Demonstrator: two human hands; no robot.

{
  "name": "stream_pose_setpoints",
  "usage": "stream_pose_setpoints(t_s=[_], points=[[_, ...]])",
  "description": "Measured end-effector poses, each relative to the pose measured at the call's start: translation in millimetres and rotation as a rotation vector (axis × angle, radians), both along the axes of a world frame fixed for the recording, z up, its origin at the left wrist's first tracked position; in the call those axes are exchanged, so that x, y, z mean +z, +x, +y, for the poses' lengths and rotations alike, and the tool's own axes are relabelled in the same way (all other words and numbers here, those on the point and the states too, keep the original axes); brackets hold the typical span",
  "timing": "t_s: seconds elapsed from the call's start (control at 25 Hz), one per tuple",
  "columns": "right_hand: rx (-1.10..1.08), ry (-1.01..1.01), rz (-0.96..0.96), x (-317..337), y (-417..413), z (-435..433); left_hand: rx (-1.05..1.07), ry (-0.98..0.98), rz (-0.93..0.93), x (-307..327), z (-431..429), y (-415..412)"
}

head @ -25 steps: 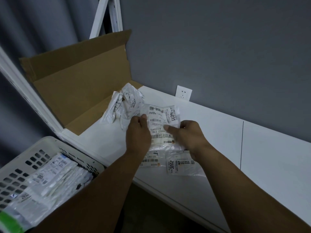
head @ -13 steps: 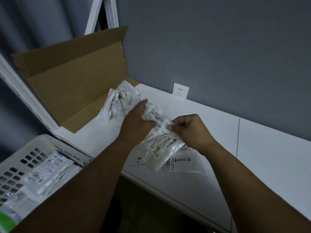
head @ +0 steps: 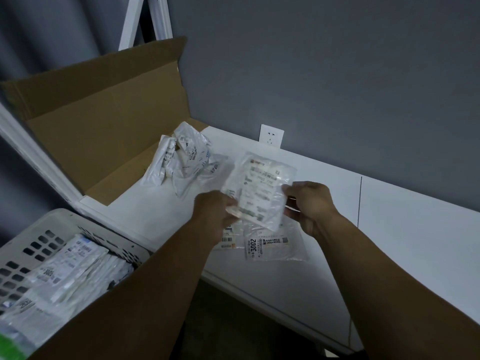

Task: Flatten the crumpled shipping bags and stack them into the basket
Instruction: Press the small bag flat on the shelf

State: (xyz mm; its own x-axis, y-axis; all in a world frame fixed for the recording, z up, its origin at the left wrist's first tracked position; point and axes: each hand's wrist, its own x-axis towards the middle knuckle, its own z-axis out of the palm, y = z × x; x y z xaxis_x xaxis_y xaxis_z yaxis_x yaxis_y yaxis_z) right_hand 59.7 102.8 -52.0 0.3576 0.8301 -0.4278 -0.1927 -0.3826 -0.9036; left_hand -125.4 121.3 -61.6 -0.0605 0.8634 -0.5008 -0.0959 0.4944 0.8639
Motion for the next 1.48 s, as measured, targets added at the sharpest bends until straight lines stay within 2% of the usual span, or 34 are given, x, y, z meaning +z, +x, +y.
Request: stream_pose_setpoints(t_s=[0.08, 0.2, 0.52, 0.64, 0.72, 0.8, 0.92, 1.0, 1.16, 1.36, 1.48], points=[[-0.084, -0.038, -0.127, -12, 7, 1, -0.12, -0.118, 0.042, -5, -11, 9], [-0.052, -0.123, -0.32, -32, 12, 1, -0.226, -0.208, 0.191, -17, -18, 18], [-0.015, -0.196, -0.539, -64, 18, 20, -0.369, -0.198, 0.239, -42, -12, 26], [0.011, -0.203, -0.609, -65, 13, 24, -0.346, -0.167, 0.253, -48, -9, 30], [0.113, -0.26, -0.782, -64, 6, 23, -0.331, -0.153, 0.262, -51, -9, 30], [0.257, -0.285, -1.06, -64, -1, 18, -0.326, -0.138, 0.293, -55, -8, 30], [0.497, -0.025, -1.395, -69, -15, 17, -0.31, -0.143, 0.316, -59, -5, 27], [0.691, 0.087, -1.452, -81, -23, 22, -0.314, -0.14, 0.303, -58, -6, 24], [0.896, -0.009, -1.471, -108, -33, 28, -0.337, -0.127, 0.289, -59, -7, 23], [0.871, -0.019, -1.515, -119, -37, 22, -0.417, -0.017, 0.436, -63, -8, 22], [0.832, 0.012, -1.522, -126, -37, 18, -0.543, 0.055, 0.611, -56, -16, 23]])
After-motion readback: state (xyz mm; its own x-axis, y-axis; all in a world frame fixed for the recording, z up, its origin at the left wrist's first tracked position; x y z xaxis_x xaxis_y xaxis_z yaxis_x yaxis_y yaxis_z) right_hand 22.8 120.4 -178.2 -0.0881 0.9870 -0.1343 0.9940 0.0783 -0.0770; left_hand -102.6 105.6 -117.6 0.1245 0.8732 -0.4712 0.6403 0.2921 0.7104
